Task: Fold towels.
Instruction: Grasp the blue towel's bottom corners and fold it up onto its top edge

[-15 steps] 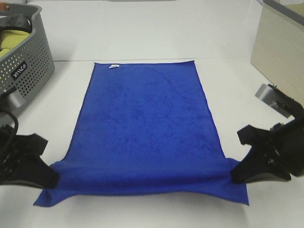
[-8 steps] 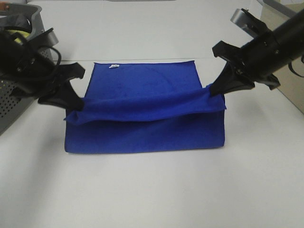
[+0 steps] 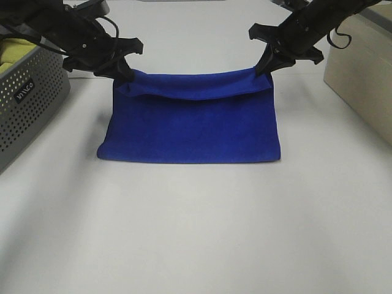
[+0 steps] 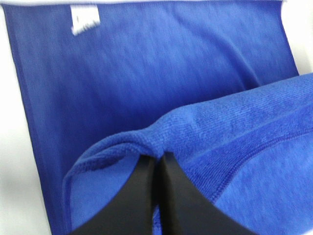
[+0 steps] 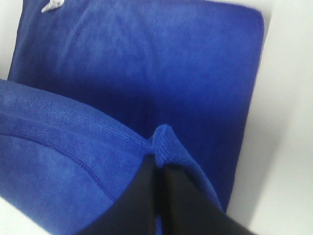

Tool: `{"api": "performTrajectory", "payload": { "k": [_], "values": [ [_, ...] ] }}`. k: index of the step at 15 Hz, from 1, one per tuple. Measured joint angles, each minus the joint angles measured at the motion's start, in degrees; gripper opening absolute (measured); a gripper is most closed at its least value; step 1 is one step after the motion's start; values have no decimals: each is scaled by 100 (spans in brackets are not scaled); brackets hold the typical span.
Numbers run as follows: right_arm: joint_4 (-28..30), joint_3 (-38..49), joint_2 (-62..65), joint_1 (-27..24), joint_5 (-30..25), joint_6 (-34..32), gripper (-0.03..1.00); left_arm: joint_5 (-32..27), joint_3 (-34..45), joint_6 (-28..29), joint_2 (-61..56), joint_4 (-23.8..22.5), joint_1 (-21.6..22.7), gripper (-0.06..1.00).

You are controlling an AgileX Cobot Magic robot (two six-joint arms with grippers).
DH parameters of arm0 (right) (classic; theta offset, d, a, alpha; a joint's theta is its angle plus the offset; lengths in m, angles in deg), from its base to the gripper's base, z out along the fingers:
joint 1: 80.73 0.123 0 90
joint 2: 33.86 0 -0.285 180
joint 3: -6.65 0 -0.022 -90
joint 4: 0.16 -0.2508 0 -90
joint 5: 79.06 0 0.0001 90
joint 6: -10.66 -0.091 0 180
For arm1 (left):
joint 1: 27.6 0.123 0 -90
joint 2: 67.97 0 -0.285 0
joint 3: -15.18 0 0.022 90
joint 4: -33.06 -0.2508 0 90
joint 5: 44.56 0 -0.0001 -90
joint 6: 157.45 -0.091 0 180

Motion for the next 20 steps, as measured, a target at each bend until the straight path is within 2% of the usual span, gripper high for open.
{"api": "performTrajectory", "payload": {
  "k": [4,7,9,10,12,13,14,16,18,19,20],
  "values": [
    [0,-1518,-1226,0,155,-6,0,831,-688,-109,814,-6,0,1],
    [6,-1828,-1702,0,613,40,0,1421,-940,-292,1209,-17,0,3],
    [29,-1828,-1776,0,802,40,3,1576,-1026,-556,1312,-17,0,13],
    [34,-1828,-1776,0,848,40,12,1621,-1031,-676,1312,-17,0,23],
    [40,-1833,-1770,0,877,-17,44,1644,-1043,-768,1312,-29,0,46],
    [63,-1833,-1765,0,814,-57,60,1581,-1043,-773,1283,-86,0,55],
    [138,-1833,-1730,0,584,-97,70,1432,-1043,-773,1238,-212,0,60],
    [298,-1833,-1570,0,-172,-103,75,888,-1054,-779,1077,-544,0,63],
    [344,-1851,-1415,0,-1014,-149,75,-92,-1054,-722,997,-710,6,63],
    [344,-1851,-1369,0,-1450,-378,75,-819,-1054,-390,985,-739,29,63],
    [367,-1851,-1369,0,-1524,-539,75,-1215,-1054,-143,985,-745,46,63]
  ]
}}
